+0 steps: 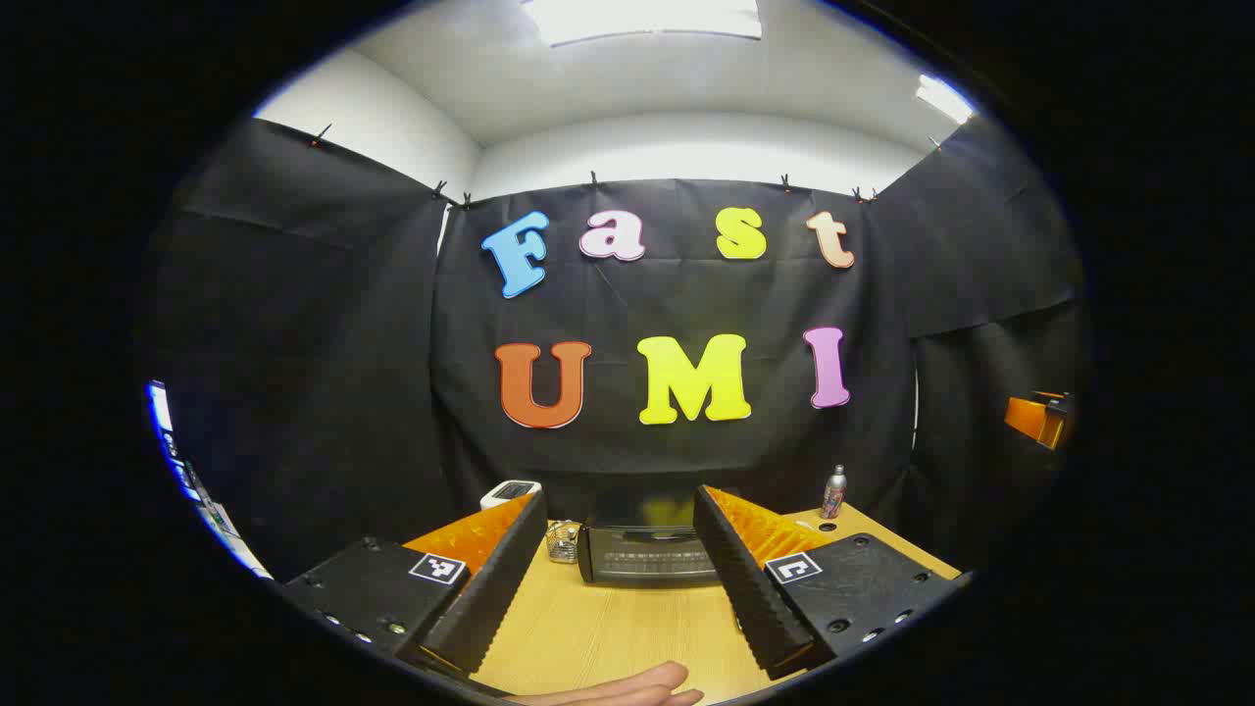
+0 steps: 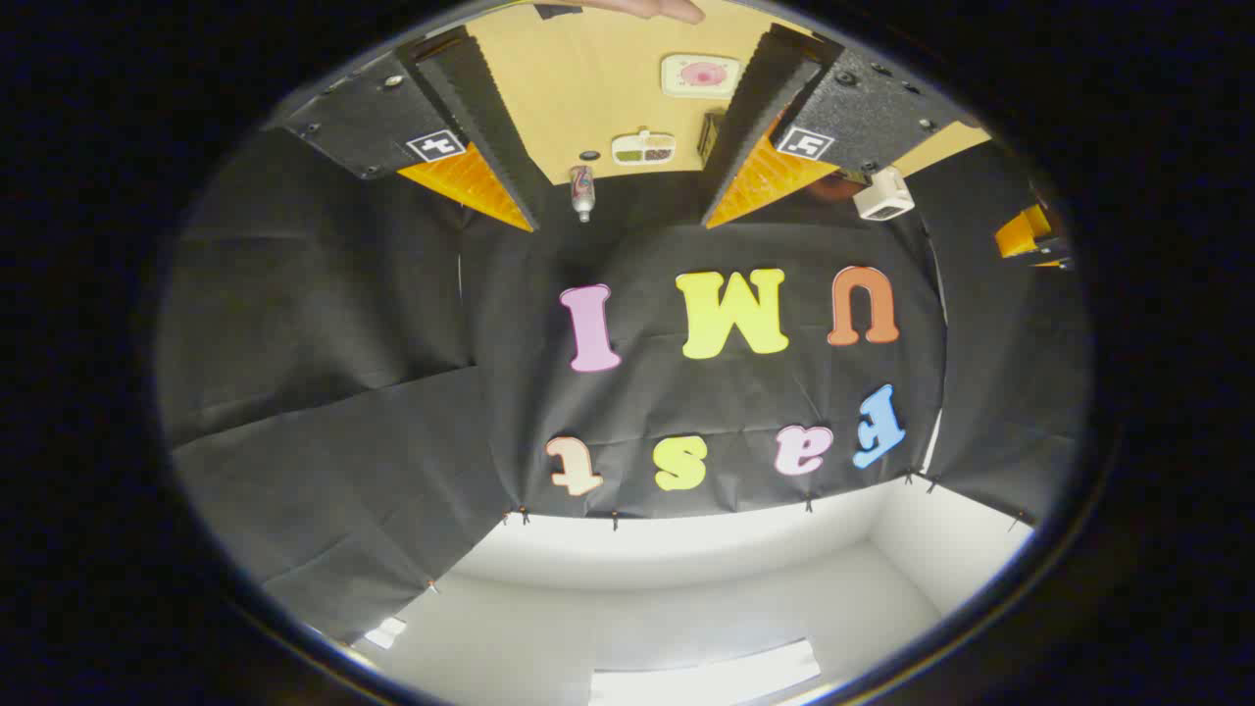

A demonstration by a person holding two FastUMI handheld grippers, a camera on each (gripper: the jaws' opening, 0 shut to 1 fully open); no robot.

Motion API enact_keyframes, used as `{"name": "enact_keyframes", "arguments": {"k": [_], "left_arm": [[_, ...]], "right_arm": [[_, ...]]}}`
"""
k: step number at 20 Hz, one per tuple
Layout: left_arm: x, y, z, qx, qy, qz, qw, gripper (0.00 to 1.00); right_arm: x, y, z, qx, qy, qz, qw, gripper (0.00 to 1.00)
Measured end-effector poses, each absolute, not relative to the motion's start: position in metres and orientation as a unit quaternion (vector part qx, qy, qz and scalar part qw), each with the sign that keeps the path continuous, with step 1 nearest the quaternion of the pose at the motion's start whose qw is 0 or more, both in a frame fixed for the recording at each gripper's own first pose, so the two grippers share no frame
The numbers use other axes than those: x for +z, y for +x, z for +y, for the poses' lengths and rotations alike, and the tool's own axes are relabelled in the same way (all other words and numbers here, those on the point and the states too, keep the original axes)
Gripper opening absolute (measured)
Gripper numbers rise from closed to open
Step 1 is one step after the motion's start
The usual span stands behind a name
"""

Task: Open the electric oven with the left hand, put the food in, and close the electric oven.

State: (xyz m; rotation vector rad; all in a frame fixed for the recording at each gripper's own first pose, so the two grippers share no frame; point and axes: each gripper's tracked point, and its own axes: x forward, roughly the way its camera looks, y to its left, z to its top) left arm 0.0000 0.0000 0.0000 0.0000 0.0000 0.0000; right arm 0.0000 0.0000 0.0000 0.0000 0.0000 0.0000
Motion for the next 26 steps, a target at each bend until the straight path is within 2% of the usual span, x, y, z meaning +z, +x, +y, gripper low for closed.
{"name": "enact_keyframes", "arguments": {"k": [9, 20, 26], "left_arm": [[0.005, 0.001, -0.001, 0.010, 0.002, -0.007, 1.000, 0.95], [0.009, 0.000, -0.007, 0.003, 0.001, -0.022, 1.000, 0.95], [0.005, 0.028, -0.016, 0.003, -0.015, -0.025, 1.000, 0.95]], "right_arm": [[0.015, -0.004, -0.015, -0.021, -0.018, -0.031, 0.999, 0.96], [0.011, 0.001, -0.019, -0.015, -0.014, -0.029, 0.999, 0.96], [0.006, 0.012, -0.025, -0.020, -0.013, -0.039, 0.999, 0.96]]}}
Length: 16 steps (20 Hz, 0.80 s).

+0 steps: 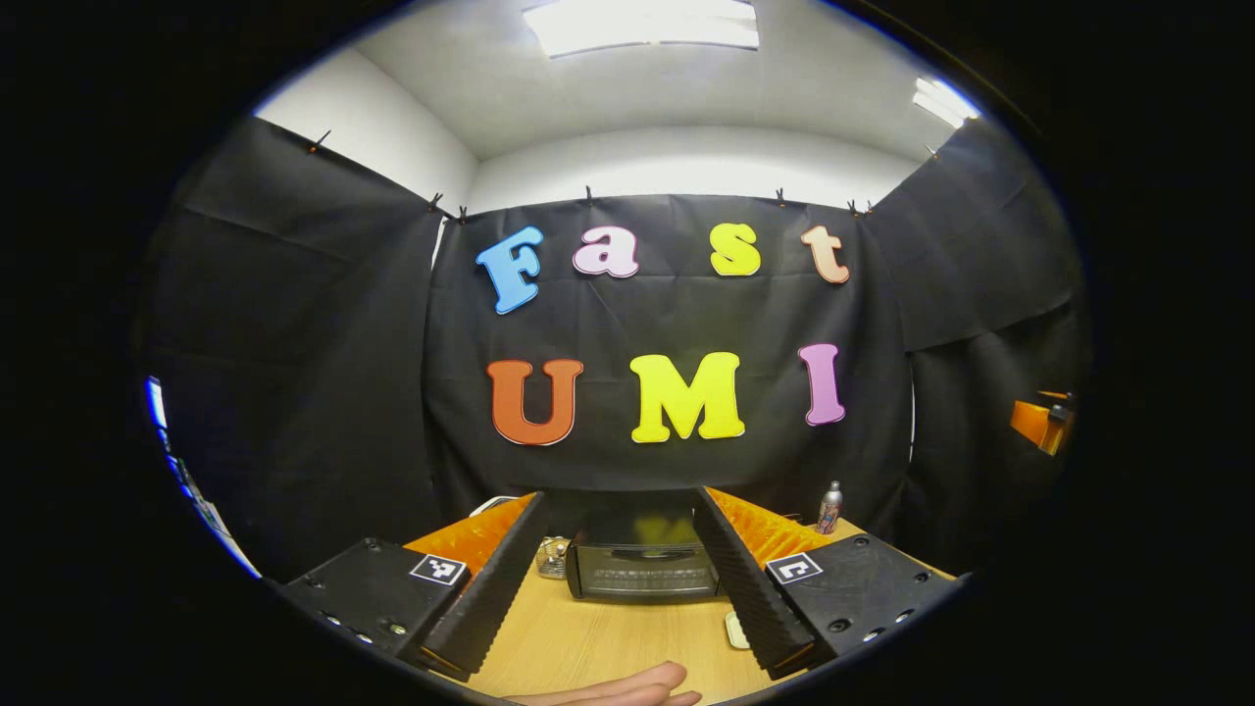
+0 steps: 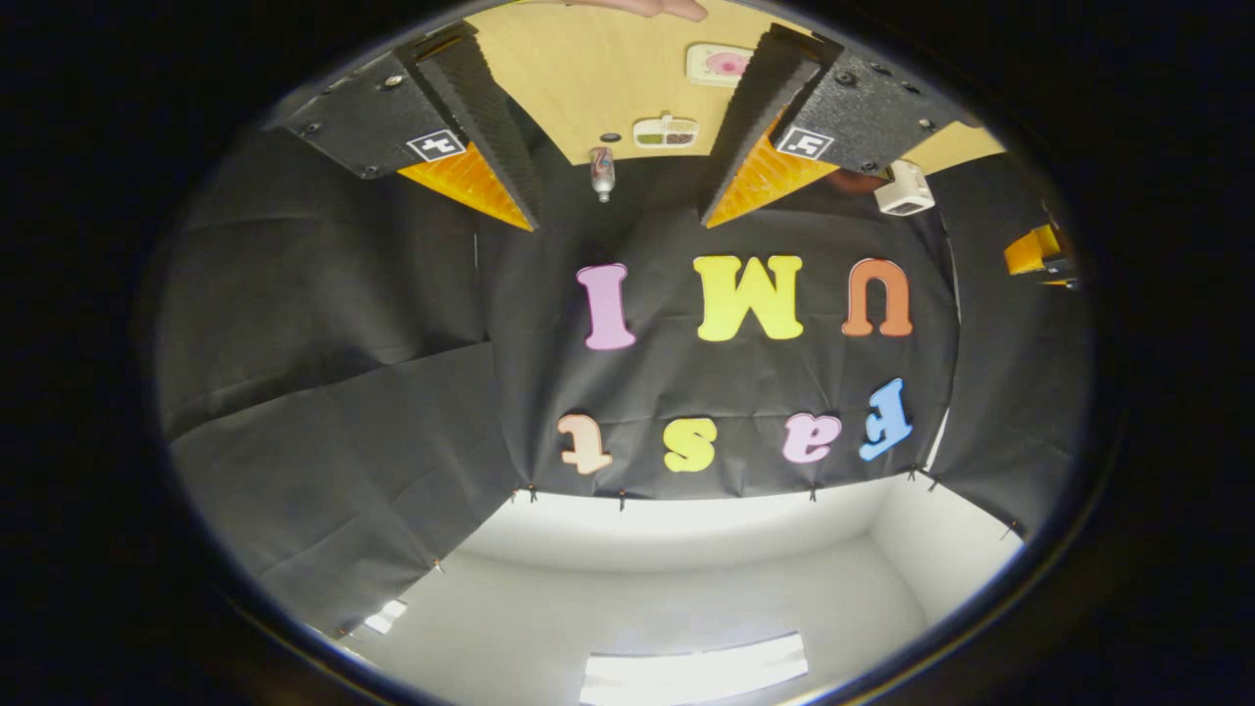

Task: Open the electric oven with the left hand, put the food in, and close the electric oven.

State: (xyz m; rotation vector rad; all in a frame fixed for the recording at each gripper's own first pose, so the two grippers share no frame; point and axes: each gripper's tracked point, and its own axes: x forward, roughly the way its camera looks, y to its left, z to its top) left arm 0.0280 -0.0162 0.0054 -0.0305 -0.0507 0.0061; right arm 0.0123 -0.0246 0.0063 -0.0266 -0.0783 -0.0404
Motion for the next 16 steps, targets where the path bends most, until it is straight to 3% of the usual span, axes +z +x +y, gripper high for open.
{"name": "enact_keyframes", "arguments": {"k": [7, 16], "left_arm": [[-0.036, 0.135, -0.036, -0.020, -0.064, 0.012, 0.998, 0.95], [-0.157, 0.264, -0.046, -0.022, -0.066, 0.140, 0.988, 0.96]], "right_arm": [[-0.012, 0.040, -0.022, -0.008, -0.024, -0.037, 0.999, 0.96], [-0.032, 0.080, -0.047, -0.020, -0.027, -0.028, 0.999, 0.96]]}}
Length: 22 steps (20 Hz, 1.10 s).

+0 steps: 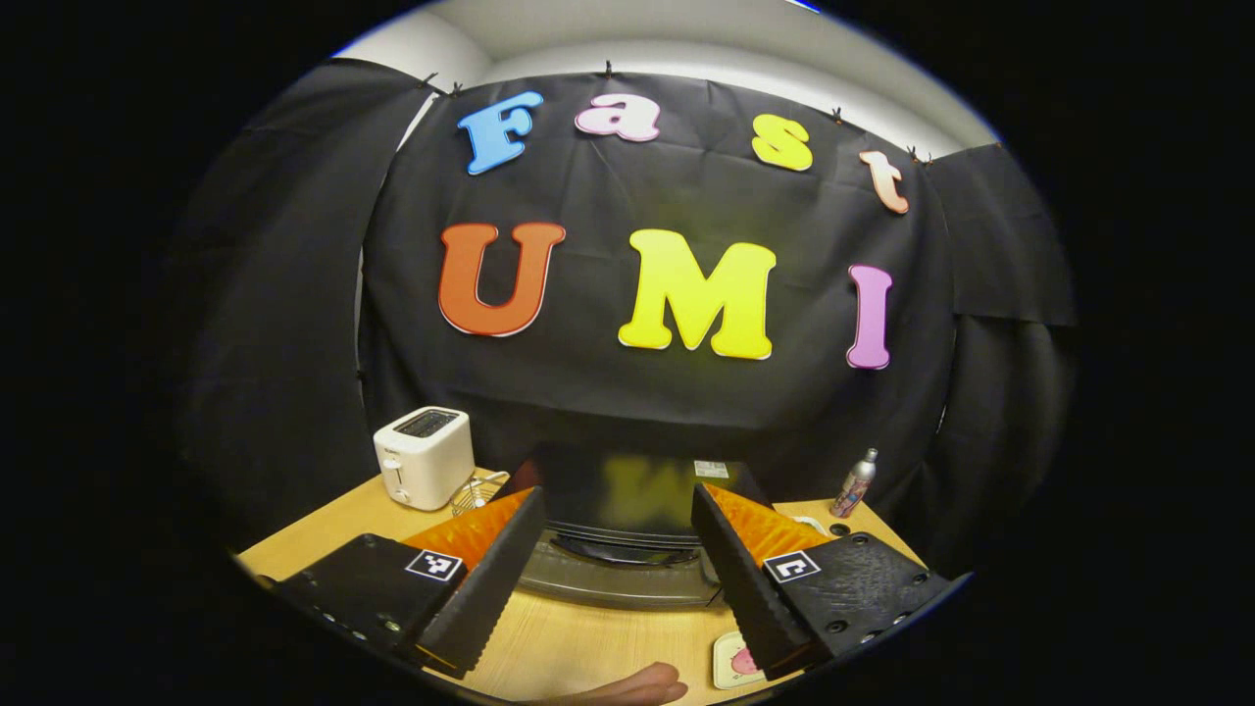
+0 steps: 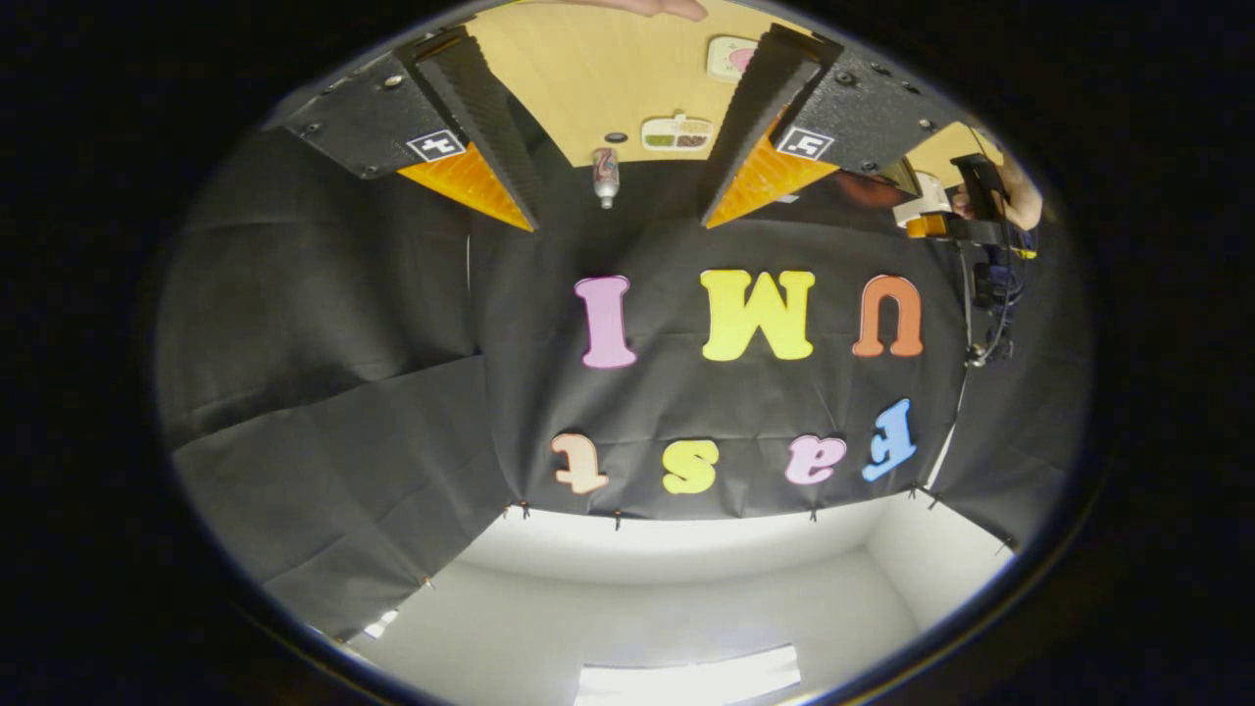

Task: Open the electric oven with the left hand, put the food in, and close the electric oven.

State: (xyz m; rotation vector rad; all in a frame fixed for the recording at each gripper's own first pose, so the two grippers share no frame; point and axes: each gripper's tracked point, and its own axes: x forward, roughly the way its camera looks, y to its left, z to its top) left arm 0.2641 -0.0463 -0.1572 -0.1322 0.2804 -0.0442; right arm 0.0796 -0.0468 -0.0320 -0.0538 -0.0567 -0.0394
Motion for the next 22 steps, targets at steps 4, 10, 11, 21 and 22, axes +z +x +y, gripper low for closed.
{"name": "enact_keyframes", "arguments": {"k": [4, 10, 11, 21, 22], "left_arm": [[-0.206, 0.296, -0.068, -0.044, -0.041, 0.191, 0.980, 0.96], [-0.254, 0.317, -0.076, -0.046, -0.024, 0.253, 0.966, 0.96], [-0.254, 0.318, -0.072, -0.033, -0.007, 0.248, 0.968, 0.95], [-0.259, 0.322, -0.075, -0.053, 0.014, 0.267, 0.962, 0.94], [-0.259, 0.319, -0.074, -0.054, 0.015, 0.267, 0.962, 0.94]], "right_arm": [[-0.038, 0.093, -0.051, -0.026, -0.036, -0.030, 0.999, 0.96], [-0.045, 0.105, -0.050, -0.016, -0.040, -0.026, 0.999, 0.96], [-0.044, 0.107, -0.051, -0.018, -0.041, -0.028, 0.999, 0.96], [-0.050, 0.104, -0.039, -0.005, -0.037, -0.003, 0.999, 0.96], [-0.052, 0.101, -0.039, -0.004, -0.038, 0.002, 0.999, 0.96]]}}
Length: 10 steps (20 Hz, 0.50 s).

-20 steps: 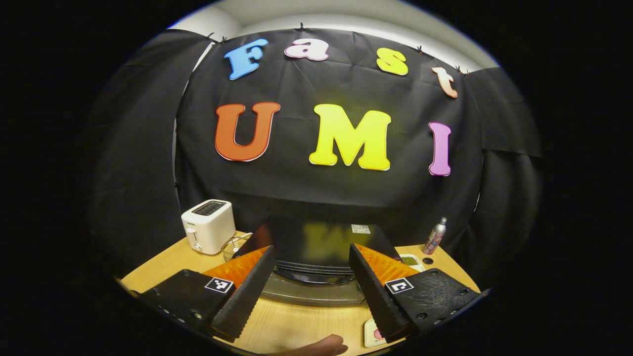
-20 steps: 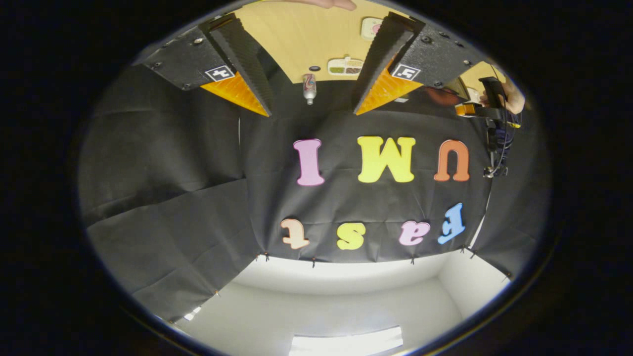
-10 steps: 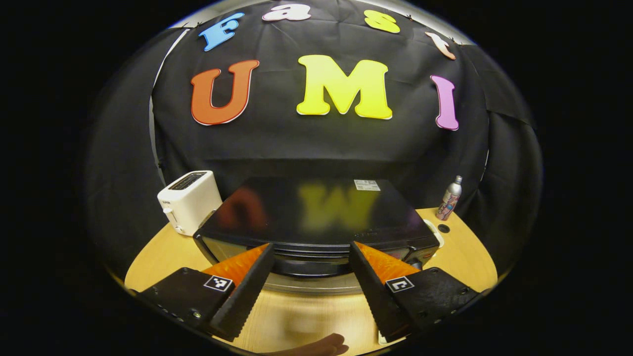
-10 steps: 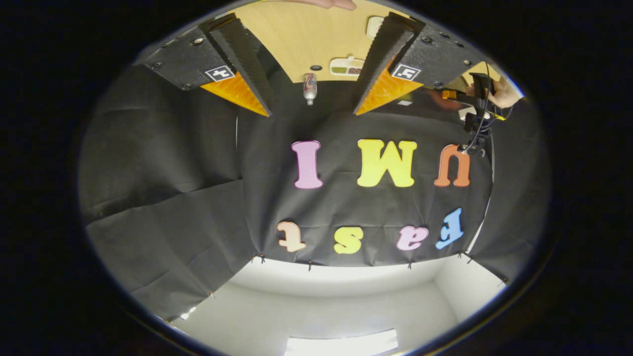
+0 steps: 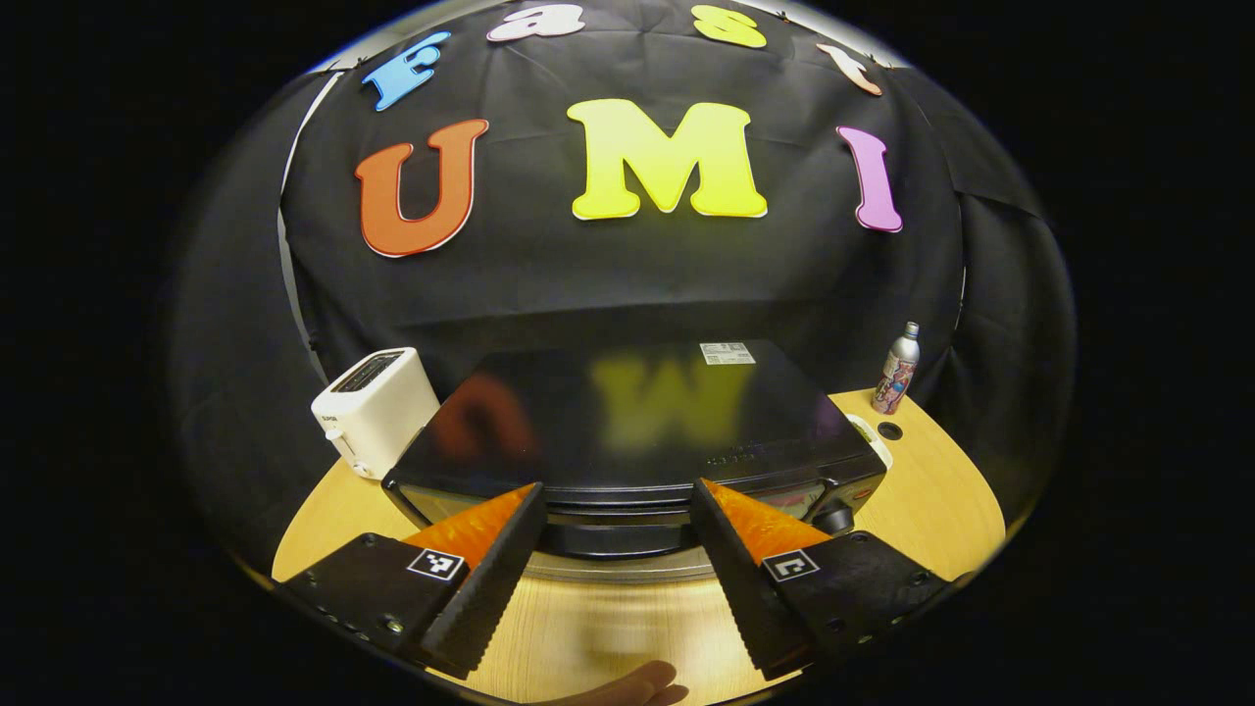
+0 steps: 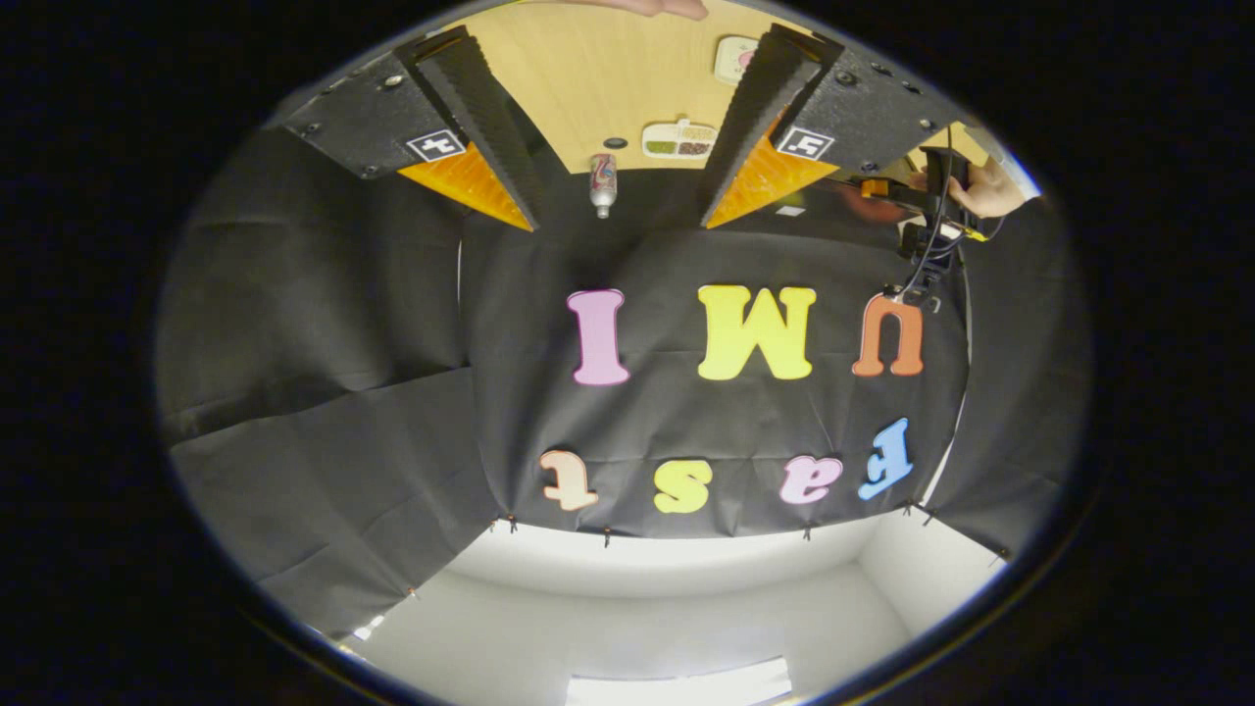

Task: Open the electric oven with the left hand, put the food in, and close the electric oven.

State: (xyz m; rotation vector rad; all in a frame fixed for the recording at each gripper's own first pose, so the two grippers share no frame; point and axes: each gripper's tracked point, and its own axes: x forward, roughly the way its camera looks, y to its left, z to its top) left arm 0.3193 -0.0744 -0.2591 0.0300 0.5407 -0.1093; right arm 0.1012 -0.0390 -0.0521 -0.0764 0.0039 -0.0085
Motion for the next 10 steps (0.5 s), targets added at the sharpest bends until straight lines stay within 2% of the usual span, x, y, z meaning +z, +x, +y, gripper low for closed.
{"name": "enact_keyframes", "arguments": {"k": [10], "left_arm": [[-0.267, 0.272, -0.070, -0.061, 0.008, 0.253, 0.965, 0.94]], "right_arm": [[-0.044, 0.069, -0.027, 0.024, -0.075, 0.021, 0.997, 0.96]]}}
